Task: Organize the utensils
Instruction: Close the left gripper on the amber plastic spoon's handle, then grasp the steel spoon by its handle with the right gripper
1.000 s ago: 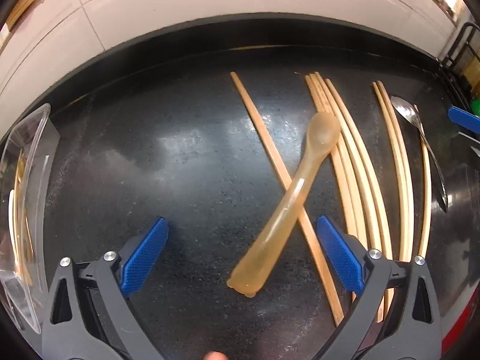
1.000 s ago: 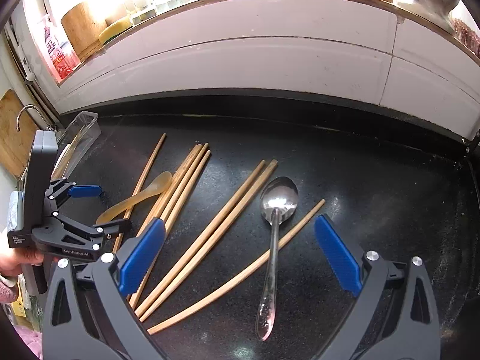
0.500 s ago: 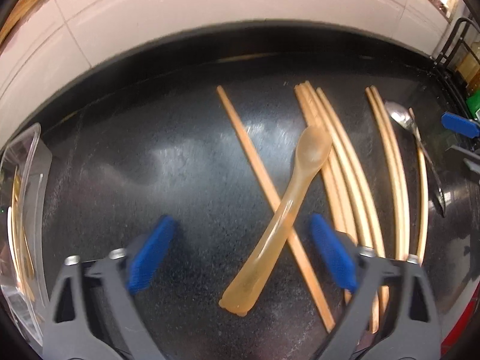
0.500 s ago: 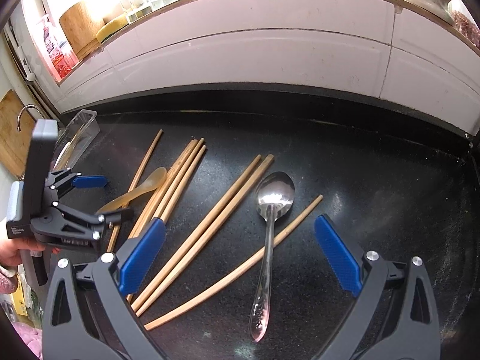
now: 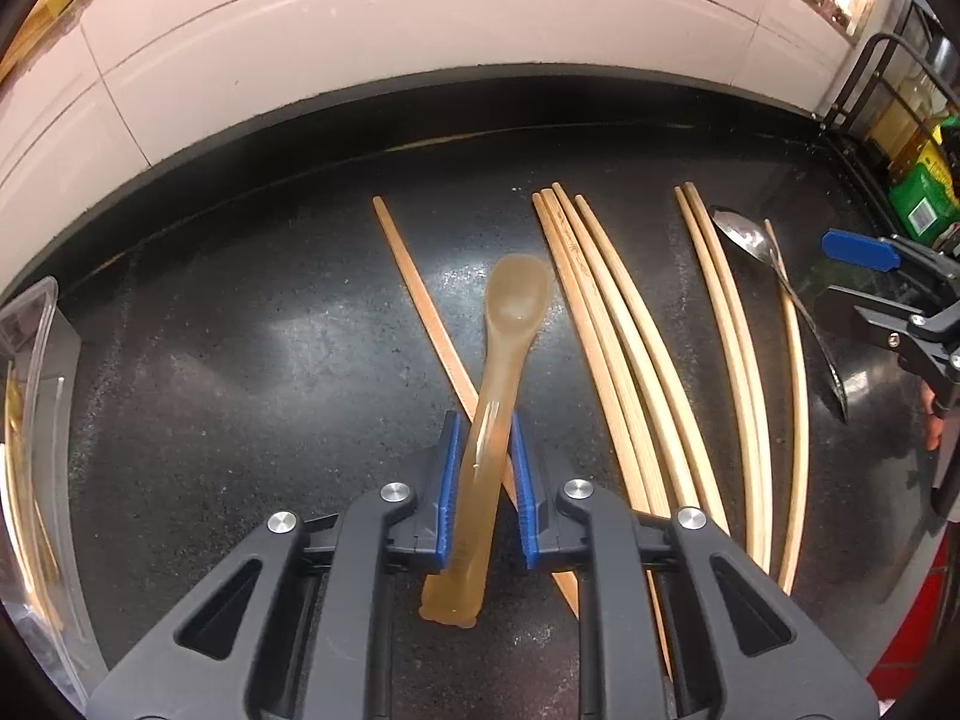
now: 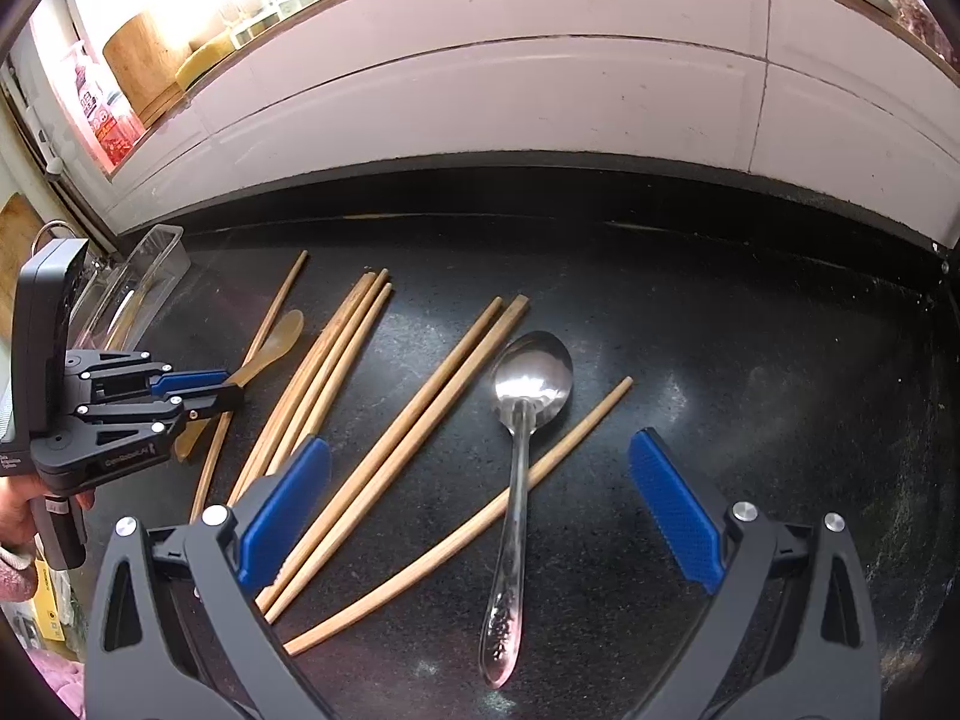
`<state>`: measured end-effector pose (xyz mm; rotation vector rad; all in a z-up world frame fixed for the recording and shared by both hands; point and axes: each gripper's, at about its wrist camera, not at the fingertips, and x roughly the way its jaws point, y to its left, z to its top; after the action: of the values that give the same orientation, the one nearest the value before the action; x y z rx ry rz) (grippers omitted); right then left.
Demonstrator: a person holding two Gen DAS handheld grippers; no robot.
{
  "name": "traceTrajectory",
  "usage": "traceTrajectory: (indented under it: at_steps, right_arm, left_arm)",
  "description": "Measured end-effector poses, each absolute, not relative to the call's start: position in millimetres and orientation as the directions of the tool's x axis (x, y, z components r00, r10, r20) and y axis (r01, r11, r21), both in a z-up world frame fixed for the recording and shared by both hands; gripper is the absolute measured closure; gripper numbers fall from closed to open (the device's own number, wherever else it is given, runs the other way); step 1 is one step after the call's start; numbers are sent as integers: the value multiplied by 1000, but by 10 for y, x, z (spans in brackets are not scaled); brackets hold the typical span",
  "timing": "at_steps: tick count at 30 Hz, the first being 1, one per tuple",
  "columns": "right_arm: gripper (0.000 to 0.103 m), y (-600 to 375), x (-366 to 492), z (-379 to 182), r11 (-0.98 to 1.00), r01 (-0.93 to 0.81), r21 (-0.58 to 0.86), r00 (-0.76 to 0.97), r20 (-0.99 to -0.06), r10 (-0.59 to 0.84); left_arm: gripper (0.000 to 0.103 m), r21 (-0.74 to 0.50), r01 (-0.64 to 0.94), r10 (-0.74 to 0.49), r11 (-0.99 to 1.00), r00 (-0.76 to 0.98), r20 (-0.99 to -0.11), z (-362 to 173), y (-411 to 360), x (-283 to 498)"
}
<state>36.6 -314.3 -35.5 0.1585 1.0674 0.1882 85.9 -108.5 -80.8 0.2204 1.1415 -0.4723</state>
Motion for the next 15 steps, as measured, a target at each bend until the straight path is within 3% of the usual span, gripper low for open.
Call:
traceTrajectory:
  at_steps: [15]
  right_arm:
    - [8,-3169,505,-560,962,-59,268,399,-877,269]
  left_arm:
    - [91,-81,474,-281,877,369,-886,-634,-1109,797]
